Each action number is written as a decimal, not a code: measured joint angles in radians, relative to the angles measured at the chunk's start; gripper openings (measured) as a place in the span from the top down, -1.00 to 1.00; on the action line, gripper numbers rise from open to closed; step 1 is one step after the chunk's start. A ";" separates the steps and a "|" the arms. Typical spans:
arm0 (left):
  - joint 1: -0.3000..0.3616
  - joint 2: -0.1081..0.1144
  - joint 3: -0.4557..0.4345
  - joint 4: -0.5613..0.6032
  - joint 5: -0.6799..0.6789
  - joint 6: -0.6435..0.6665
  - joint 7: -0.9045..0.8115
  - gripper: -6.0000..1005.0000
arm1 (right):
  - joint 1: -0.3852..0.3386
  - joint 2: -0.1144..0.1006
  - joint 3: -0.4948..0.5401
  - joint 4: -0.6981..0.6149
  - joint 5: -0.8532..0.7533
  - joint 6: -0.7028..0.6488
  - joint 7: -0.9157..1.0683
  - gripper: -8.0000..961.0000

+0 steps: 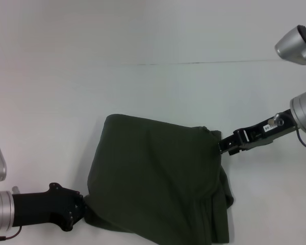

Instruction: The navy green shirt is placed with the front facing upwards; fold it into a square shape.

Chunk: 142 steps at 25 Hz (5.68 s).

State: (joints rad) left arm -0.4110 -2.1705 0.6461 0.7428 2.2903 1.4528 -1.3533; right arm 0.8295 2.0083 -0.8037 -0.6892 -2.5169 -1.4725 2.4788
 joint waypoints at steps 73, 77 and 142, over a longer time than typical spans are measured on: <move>0.002 0.001 0.000 0.004 0.009 0.026 0.000 0.93 | 0.017 0.029 -0.012 0.103 0.007 0.155 0.021 -0.70; 0.000 0.001 0.000 0.002 0.011 0.026 -0.001 0.93 | 0.022 0.032 -0.012 0.105 0.009 0.154 0.022 -0.88; -0.006 0.001 0.009 0.003 0.013 0.026 -0.001 0.92 | 0.031 0.031 -0.020 0.054 0.086 0.202 0.013 0.87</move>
State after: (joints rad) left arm -0.4172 -2.1691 0.6551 0.7456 2.3035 1.4788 -1.3546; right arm 0.8603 2.0391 -0.8235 -0.6356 -2.4314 -1.2702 2.4916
